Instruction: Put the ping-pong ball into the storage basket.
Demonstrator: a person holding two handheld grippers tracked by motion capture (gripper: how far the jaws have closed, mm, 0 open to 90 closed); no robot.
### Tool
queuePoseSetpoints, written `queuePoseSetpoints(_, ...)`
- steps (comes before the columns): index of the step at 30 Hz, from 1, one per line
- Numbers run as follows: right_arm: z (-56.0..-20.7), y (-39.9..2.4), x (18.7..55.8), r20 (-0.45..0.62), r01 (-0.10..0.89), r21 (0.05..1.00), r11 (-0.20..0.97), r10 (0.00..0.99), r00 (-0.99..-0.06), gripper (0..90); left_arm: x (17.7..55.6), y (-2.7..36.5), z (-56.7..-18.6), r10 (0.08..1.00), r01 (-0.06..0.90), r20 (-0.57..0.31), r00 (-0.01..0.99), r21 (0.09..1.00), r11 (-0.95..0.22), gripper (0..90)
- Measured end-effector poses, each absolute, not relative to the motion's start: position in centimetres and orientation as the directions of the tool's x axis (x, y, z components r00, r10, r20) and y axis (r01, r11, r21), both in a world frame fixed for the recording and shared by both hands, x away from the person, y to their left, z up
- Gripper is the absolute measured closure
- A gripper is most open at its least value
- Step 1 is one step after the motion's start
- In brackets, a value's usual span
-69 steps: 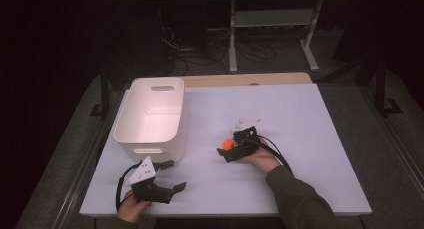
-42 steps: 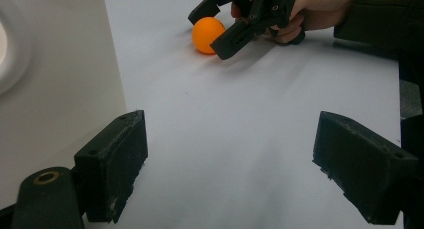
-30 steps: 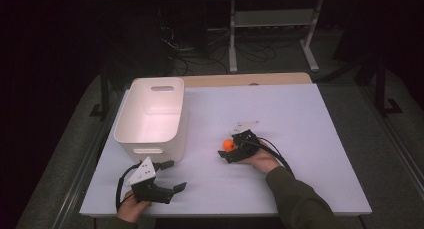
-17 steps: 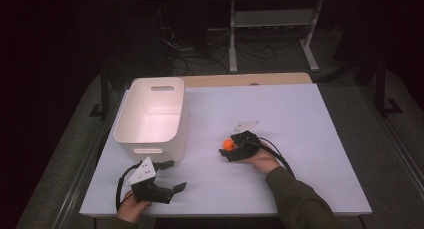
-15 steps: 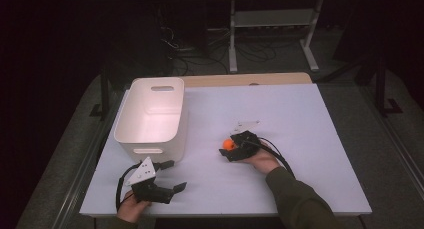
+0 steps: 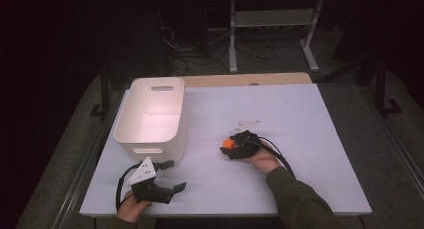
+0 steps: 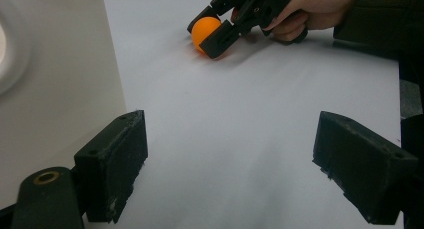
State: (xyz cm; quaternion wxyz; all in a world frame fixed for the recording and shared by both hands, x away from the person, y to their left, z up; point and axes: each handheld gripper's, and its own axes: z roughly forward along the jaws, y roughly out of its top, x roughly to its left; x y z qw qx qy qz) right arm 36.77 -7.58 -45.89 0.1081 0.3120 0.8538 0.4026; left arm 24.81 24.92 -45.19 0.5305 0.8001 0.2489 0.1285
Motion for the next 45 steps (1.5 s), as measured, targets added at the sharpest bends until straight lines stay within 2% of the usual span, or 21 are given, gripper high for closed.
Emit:
queuePoseSetpoints(12,-45.81,-7.69,36.84,0.083,0.452,0.754,0.477,0.613,-0.786,48.9,24.81,24.92,-45.19,0.534,0.262,-0.059,0.843,0.913,-0.313,14.1)
queuePoseSetpoints(45,-45.48,-7.47,36.63,0.092,0.450,0.750,0.486,0.597,-0.797,49.5,24.82,24.92,-45.19,0.534,0.262,-0.059,0.843,0.913,-0.314,14.1)
